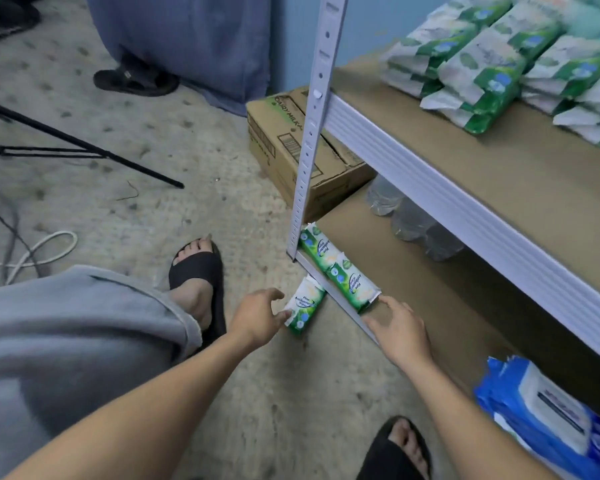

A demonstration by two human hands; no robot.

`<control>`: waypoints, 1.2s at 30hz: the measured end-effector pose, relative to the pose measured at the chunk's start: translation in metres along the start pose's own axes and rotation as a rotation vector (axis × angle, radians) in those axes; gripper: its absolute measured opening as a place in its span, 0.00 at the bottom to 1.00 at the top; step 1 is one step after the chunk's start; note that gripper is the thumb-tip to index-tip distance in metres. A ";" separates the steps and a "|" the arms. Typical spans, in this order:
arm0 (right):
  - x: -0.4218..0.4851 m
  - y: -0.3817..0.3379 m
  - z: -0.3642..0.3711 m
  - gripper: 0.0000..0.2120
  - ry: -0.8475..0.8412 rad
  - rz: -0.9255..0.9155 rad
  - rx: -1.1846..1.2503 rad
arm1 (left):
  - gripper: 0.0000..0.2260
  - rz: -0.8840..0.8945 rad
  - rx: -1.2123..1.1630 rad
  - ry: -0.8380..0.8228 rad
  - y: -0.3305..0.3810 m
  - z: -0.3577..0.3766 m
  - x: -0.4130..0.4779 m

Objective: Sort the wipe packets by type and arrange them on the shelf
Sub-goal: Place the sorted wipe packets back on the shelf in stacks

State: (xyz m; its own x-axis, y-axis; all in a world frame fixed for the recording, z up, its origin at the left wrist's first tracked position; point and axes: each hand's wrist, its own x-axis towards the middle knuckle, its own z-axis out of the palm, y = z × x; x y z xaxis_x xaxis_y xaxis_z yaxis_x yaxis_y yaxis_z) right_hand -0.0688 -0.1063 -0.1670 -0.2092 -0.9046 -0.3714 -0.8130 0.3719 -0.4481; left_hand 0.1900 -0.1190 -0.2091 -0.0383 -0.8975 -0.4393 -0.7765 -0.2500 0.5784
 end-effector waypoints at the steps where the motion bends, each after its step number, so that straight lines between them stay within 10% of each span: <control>1: 0.010 0.003 0.003 0.24 -0.006 0.017 0.008 | 0.21 -0.032 -0.016 -0.012 -0.006 0.010 0.006; 16: 0.107 0.042 0.046 0.36 -0.167 -0.011 -0.018 | 0.19 -0.242 -0.128 0.099 -0.027 0.104 0.069; 22: 0.110 0.042 0.044 0.19 -0.186 0.028 0.044 | 0.19 -0.280 -0.053 0.037 -0.026 0.108 0.075; 36: 0.064 0.055 0.054 0.14 -0.106 0.264 0.370 | 0.16 -0.385 -0.254 0.002 -0.032 0.104 0.060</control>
State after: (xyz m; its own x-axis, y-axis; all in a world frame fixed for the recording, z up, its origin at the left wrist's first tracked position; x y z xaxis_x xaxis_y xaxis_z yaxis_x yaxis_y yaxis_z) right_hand -0.0975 -0.1320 -0.2596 -0.3105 -0.7495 -0.5846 -0.4864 0.6537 -0.5798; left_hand 0.1476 -0.1273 -0.3257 0.2244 -0.7226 -0.6539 -0.5547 -0.6464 0.5239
